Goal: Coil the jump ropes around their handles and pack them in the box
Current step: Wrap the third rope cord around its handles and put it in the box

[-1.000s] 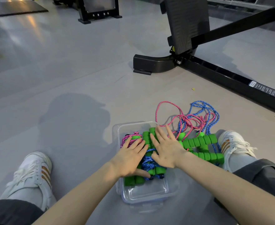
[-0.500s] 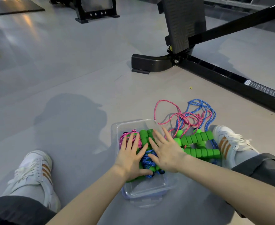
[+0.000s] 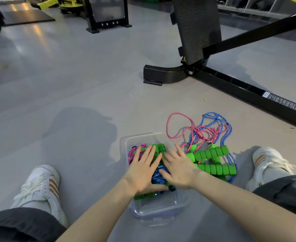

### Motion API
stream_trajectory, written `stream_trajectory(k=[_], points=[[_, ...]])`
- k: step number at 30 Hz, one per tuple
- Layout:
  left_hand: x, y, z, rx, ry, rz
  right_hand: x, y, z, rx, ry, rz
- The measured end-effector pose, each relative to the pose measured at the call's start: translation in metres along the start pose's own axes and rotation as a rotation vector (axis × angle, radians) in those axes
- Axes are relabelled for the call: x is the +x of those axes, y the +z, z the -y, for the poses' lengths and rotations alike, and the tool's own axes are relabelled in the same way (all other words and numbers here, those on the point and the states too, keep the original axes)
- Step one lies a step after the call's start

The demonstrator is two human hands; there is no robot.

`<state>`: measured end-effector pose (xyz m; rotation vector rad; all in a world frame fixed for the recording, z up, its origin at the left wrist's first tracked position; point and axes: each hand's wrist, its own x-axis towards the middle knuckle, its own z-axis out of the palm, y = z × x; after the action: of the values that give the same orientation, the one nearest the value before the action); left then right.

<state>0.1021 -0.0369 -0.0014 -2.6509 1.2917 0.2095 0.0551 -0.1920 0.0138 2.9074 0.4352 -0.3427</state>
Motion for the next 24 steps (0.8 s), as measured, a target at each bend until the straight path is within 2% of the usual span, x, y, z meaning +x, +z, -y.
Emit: stream_trajectory(k=[2,5,6,8,10,12,18,24], points=[[0.01,-0.014,-0.009,-0.004,0.024,-0.146,-0.007,-0.002,-0.022,-0.04,-0.074,-0.166],[0.041,-0.034,-0.03,-0.064,0.051,-0.301,-0.024,-0.013,-0.073,-0.095,-0.031,-0.226],[0.05,-0.041,-0.039,-0.068,0.057,-0.291,-0.032,-0.014,-0.091,-0.111,-0.006,-0.226],[0.067,-0.048,-0.061,-0.021,0.11,-0.25,-0.051,-0.011,-0.116,-0.098,0.046,-0.084],[0.078,-0.05,-0.081,0.018,0.138,-0.09,-0.069,0.004,-0.133,-0.118,0.094,0.081],[0.089,-0.047,-0.1,0.028,0.143,0.0,-0.083,0.016,-0.14,-0.088,0.131,0.251],[0.12,-0.037,-0.117,0.055,0.142,0.114,-0.084,0.039,-0.136,0.215,0.222,0.207],[0.137,-0.05,-0.115,0.168,0.258,0.031,-0.075,0.046,-0.138,0.434,0.285,0.119]])
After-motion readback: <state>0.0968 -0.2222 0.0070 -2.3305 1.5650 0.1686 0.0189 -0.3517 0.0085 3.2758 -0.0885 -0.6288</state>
